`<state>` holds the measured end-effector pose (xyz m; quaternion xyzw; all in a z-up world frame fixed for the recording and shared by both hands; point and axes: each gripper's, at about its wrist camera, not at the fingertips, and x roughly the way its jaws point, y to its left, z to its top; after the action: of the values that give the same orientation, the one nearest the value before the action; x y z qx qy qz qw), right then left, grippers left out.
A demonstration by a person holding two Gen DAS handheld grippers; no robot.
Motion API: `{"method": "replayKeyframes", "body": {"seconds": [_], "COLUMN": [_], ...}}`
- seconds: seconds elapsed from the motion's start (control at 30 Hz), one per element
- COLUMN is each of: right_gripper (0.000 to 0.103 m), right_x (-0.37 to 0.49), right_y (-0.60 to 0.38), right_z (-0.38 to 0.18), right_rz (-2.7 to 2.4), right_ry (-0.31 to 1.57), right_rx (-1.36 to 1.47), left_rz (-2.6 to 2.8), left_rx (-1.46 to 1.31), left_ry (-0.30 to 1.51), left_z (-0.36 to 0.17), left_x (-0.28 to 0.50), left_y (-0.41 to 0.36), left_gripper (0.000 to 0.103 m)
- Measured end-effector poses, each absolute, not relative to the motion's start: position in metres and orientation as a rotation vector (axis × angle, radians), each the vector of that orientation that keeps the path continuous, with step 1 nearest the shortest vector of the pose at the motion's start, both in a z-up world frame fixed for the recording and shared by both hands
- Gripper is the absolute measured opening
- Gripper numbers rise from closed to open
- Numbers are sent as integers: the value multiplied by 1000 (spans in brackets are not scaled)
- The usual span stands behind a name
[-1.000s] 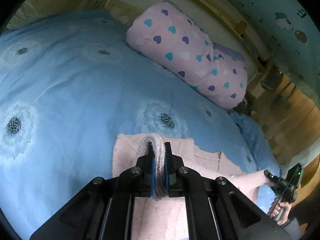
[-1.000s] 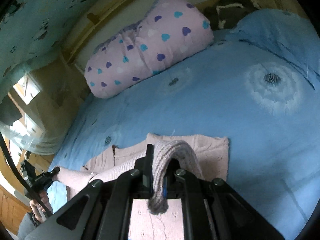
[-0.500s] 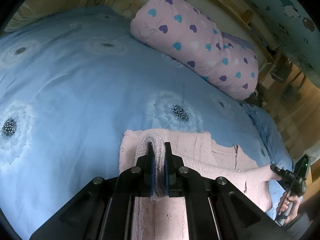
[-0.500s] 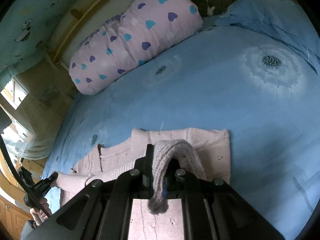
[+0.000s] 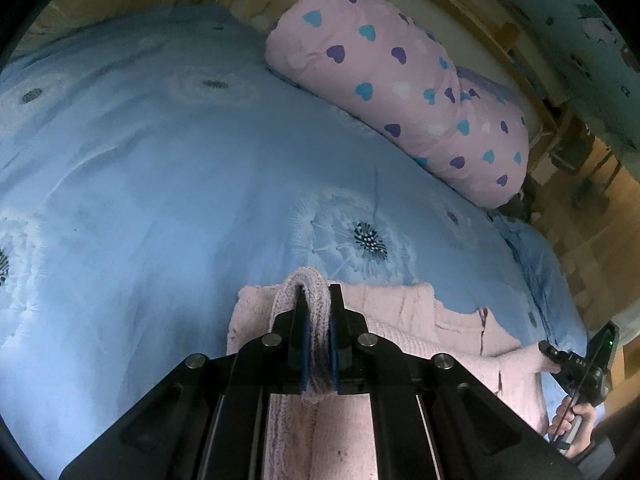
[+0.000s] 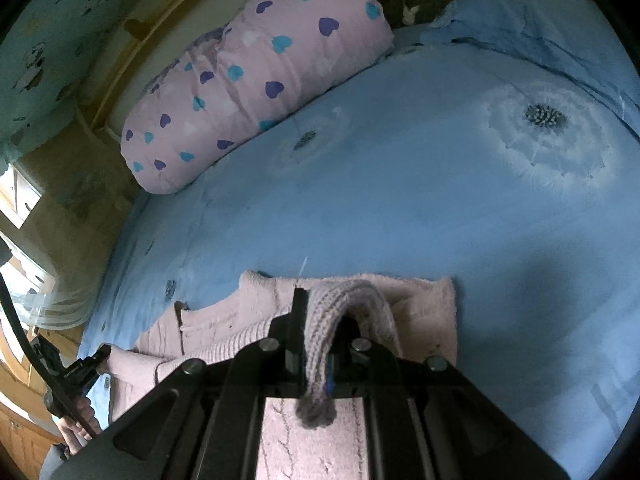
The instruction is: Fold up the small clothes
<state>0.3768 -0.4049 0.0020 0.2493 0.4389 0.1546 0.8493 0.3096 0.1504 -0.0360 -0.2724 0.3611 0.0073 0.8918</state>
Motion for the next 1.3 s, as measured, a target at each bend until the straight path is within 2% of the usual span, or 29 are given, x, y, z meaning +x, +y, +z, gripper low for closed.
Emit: {"method": "replayKeyframes", "body": {"seconds": [0.33,0.4,0.43,0.5,0.53,0.83,1.13,1.23,1.3], "right_gripper": [7,15,24,34,38,40,40,40,40], "right_x": [383,383,383,379,378,378,373,367,362], "right_y": [-401,-401,-402,-408,-409,-410,-382,-385,-392], "right_z": [-6,-4,-3,3,6,10,11,13,14], "right_rz": [314,313,308,299,293,304,358,356,352], "right_ry": [949,943,934,890,874,880,929,938,945], "right_rx": [526,543,557,584,585,585,468,458,455], "left_rz": [17,8,5,9,12,19,6,-7,-22], "left_rx": [-574,-596,-601,-600,-602,-666,-583,-554,-540], "left_ry": [746,738,726,667,649,680,748,782,806], "left_z": [-36,-32,-30,-20,-17,-21,-24,-25,-25], "left_x": [312,313,312,307,305,309,313,311,306], "left_y": [151,152,154,158,160,170,148,141,140], "left_gripper": [1,7,12,30,30,31,31,34,39]}}
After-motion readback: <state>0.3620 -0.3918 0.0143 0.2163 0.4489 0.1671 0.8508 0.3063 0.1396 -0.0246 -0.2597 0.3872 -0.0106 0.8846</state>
